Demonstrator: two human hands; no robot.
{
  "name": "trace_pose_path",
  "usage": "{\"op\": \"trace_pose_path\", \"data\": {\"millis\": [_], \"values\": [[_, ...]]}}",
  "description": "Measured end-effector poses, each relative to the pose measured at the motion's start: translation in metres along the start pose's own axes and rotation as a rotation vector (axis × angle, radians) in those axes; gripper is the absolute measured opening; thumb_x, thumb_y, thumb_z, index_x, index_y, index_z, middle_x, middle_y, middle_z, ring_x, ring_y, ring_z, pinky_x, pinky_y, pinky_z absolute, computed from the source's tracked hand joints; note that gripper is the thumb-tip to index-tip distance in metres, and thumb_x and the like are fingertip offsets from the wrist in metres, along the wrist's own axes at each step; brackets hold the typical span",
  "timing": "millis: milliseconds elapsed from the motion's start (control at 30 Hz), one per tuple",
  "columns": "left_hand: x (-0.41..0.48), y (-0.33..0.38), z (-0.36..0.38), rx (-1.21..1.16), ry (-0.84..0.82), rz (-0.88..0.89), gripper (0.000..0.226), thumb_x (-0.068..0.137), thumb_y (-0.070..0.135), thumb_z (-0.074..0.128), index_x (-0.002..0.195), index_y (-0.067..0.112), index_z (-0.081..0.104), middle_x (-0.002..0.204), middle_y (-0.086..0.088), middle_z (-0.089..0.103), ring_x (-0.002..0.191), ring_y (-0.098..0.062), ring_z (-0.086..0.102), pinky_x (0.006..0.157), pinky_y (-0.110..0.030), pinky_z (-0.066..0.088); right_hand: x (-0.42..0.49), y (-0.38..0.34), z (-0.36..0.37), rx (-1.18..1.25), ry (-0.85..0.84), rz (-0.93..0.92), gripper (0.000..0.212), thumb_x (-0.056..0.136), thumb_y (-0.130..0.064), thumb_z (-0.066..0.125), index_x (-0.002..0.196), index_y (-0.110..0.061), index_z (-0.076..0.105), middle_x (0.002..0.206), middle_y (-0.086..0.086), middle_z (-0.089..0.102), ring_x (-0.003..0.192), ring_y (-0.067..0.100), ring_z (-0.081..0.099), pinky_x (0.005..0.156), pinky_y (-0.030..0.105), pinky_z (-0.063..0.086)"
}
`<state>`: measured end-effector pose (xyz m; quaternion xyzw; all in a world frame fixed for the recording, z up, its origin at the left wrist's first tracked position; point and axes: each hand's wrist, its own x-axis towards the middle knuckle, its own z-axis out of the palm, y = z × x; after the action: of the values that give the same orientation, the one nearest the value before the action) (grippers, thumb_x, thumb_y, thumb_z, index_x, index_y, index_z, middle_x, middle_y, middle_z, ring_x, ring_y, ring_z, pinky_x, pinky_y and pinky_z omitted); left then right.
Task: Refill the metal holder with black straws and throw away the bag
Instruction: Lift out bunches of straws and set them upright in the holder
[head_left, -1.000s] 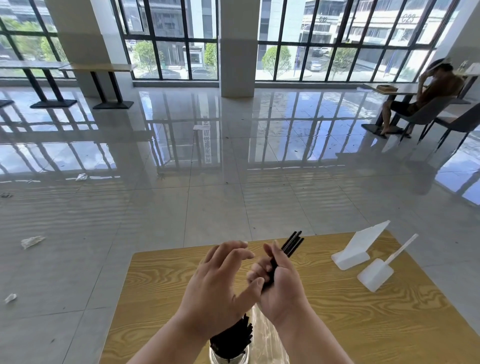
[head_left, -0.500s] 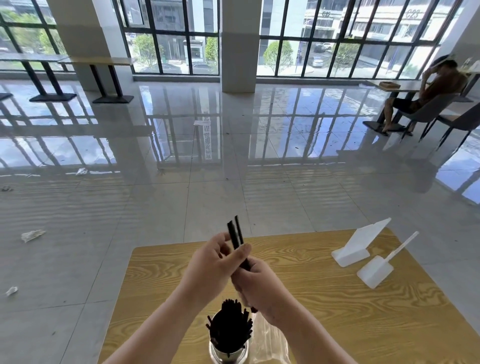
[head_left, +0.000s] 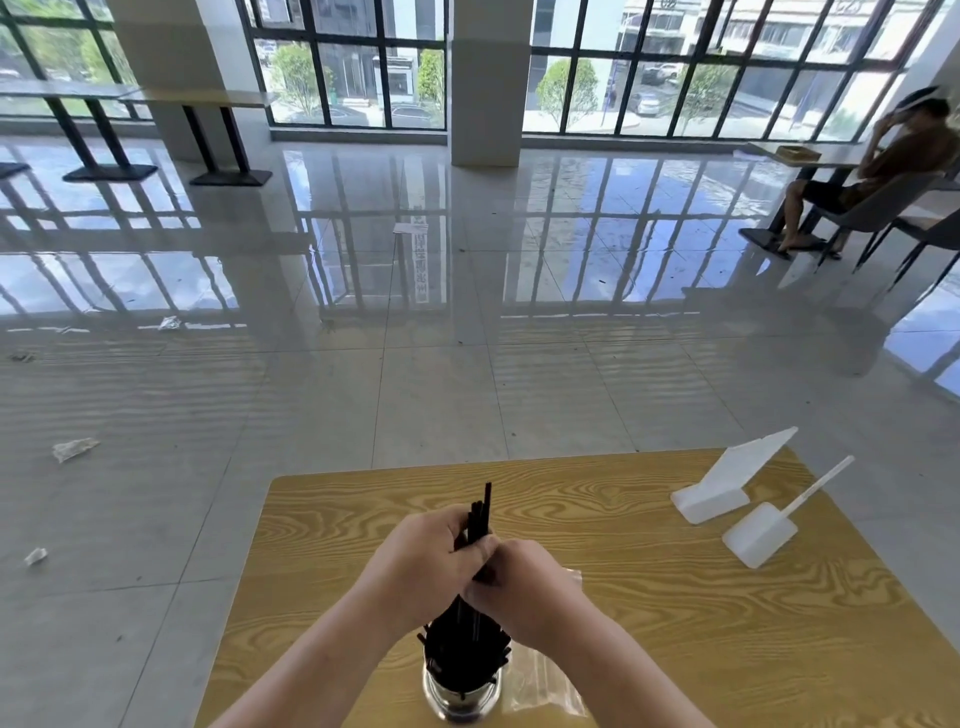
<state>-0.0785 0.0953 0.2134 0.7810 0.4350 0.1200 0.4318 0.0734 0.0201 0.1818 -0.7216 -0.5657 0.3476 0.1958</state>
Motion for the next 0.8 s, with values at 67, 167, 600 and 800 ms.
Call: {"op": "trace_pose_path", "data": {"millis": [67,167,600,800], "values": [[-0.002,-0.004,0.003,0.040,-0.009,-0.001,0.011,0.088,0.058,0.065,0.092,0.049,0.068,0.087,0.028,0.075,0.080,0.005,0.069,0.073,-0.024,0.056,0.001,0.005,0.007,0.036,-0.023,0.044,0.014,0.083,-0.035,0.059,0.069,-0.033,0.063,0.058,-0.015,0.065,0.048,0.001,0.056,0.043,0.017,0.041],[-0.001,-0.012,0.008,0.093,-0.034,-0.035,0.007,0.088,0.056,0.067,0.087,0.050,0.065,0.082,0.022,0.074,0.073,0.000,0.068,0.067,-0.025,0.054,0.003,0.012,0.020,0.031,-0.041,0.048,0.024,0.084,-0.036,0.063,0.061,-0.035,0.058,0.055,-0.019,0.063,0.049,-0.004,0.057,0.044,0.015,0.043],[0.002,-0.043,0.004,0.316,-0.091,-0.236,0.083,0.072,0.086,0.072,0.139,0.041,0.051,0.113,0.012,0.063,0.090,-0.006,0.063,0.073,-0.027,0.052,-0.012,0.047,0.006,0.069,0.148,0.153,0.046,0.083,-0.071,0.066,0.119,-0.043,0.062,0.085,-0.011,0.063,0.070,0.003,0.059,0.060,0.020,0.047],[0.005,-0.059,0.032,0.364,-0.182,-0.189,0.085,0.082,0.070,0.076,0.154,0.035,0.046,0.155,0.009,0.051,0.133,-0.012,0.055,0.109,-0.032,0.051,-0.013,0.052,0.023,0.040,-0.007,0.243,0.072,0.080,-0.073,0.072,0.141,-0.036,0.056,0.113,-0.015,0.063,0.094,0.004,0.064,0.079,0.022,0.056]]}}
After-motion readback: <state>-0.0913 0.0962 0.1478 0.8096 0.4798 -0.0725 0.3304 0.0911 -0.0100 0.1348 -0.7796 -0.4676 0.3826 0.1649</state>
